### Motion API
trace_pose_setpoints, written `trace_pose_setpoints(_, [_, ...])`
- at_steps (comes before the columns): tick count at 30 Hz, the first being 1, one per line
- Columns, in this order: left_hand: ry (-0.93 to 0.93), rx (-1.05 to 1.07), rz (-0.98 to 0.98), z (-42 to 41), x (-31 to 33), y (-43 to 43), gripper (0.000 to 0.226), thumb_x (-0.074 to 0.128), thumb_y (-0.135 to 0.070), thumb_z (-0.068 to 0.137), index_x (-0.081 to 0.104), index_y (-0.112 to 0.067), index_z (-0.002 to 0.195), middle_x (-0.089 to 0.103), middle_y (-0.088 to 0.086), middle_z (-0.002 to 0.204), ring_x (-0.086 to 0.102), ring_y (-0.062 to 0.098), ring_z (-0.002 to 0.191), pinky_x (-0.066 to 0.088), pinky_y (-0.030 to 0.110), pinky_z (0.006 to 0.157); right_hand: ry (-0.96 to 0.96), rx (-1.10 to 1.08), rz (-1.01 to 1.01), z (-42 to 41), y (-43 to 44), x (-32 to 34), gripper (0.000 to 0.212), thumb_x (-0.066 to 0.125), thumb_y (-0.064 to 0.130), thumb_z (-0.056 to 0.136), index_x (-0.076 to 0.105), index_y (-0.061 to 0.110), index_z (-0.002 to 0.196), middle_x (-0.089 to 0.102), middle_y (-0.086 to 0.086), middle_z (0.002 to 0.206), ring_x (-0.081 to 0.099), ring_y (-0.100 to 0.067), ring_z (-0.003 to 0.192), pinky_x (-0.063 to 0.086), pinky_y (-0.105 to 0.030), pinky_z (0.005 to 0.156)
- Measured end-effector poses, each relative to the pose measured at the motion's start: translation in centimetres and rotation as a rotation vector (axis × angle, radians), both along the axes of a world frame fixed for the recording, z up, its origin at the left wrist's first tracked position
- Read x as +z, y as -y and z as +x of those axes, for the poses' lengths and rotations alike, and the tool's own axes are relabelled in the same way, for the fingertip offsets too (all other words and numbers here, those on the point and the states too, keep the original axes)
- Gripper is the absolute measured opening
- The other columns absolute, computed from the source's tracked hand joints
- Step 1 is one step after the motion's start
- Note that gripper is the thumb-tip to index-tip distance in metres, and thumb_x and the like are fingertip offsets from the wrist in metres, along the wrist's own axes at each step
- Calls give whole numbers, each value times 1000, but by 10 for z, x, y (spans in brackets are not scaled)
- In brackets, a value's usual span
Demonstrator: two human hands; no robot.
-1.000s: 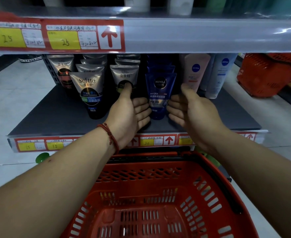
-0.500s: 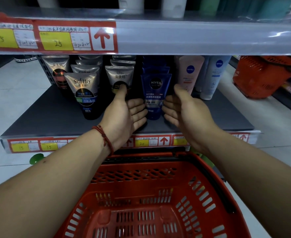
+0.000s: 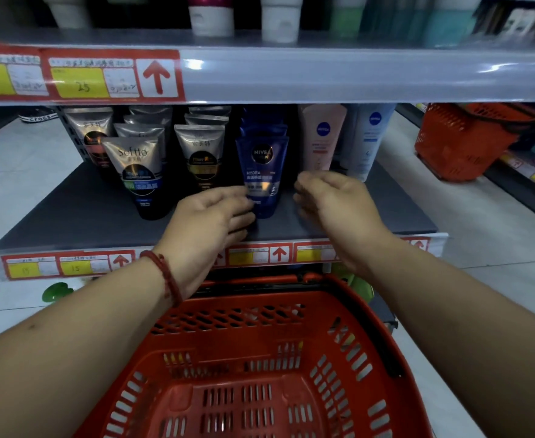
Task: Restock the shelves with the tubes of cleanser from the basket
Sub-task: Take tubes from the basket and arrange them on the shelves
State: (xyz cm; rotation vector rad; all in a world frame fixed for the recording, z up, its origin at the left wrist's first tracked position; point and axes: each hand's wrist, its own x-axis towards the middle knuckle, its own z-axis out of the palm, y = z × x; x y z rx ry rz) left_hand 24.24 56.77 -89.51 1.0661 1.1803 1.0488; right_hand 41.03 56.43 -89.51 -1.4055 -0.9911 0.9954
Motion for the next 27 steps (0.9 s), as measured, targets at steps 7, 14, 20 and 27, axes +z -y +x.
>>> trace_pose_setpoints(7, [-137,-112,72,57,0,-3,44,66,-3,91,59,-6,134,69,9,122,65,20,116,48,40,108,218,-59,38,40,-2,0,44,58,-4,90,62,10,132,69,2,117,63,-11,112,51,-27,101])
trace_pose_setpoints(14, [-203,-61,45,109,-11,-43,47,57,-62,61,74,-29,89,72,-1,100,63,26,106,45,48,106,266,-81,63,66,-19,-3,38,60,5,92,64,15,128,53,22,85,55,0,86,47,-19,80])
trace_pose_setpoints(20, [-127,-33,40,128,-11,-59,71,38,-86,59,68,-40,104,65,-6,130,55,22,128,32,49,117,271,6,41,75,-38,-12,42,57,0,92,60,15,132,55,11,99,51,-9,97,42,-15,75])
trace_pose_setpoints(27, [21,55,56,144,-12,-79,64,33,-70,90,70,-22,110,71,9,121,66,25,114,45,43,110,127,32,102,70,-61,-16,13,63,17,94,60,29,92,64,13,80,59,1,73,48,-9,58])
